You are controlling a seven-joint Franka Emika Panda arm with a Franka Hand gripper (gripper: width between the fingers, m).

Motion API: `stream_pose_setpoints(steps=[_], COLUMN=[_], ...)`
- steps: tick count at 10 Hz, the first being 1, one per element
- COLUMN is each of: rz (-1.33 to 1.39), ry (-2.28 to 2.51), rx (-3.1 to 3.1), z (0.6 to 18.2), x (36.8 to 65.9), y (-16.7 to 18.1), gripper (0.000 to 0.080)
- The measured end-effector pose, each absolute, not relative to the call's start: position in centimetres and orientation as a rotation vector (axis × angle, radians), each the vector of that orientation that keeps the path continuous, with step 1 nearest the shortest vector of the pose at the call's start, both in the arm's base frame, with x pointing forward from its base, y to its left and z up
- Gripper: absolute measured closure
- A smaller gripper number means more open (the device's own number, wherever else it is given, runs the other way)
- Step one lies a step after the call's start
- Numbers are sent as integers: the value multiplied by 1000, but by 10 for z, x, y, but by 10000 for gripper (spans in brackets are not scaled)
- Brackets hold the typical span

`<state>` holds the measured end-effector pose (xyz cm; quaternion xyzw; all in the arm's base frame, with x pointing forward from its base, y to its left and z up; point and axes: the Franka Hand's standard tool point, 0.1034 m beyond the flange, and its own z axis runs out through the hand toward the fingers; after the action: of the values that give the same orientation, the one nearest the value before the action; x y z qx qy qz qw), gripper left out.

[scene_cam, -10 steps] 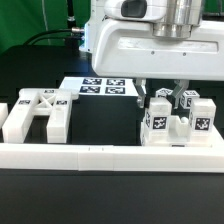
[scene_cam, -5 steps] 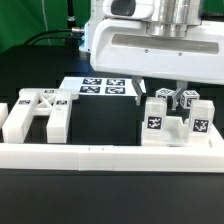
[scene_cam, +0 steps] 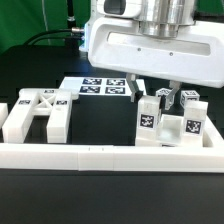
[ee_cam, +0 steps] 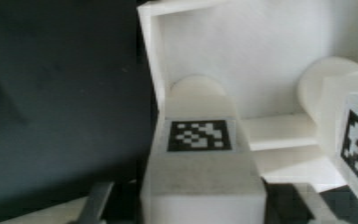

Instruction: Assemble chair

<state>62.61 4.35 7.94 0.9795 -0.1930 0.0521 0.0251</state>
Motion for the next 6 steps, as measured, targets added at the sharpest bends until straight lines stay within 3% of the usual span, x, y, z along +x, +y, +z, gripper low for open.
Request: stream_pose_setpoints(steps=[1,3,6], rz=[162,160,155], ry=[-595,-595,-741], rx=[3029,3029,3071], z=[79,78,91], x=[626,626,625], y=[43,43,35], gripper=[430,196,152])
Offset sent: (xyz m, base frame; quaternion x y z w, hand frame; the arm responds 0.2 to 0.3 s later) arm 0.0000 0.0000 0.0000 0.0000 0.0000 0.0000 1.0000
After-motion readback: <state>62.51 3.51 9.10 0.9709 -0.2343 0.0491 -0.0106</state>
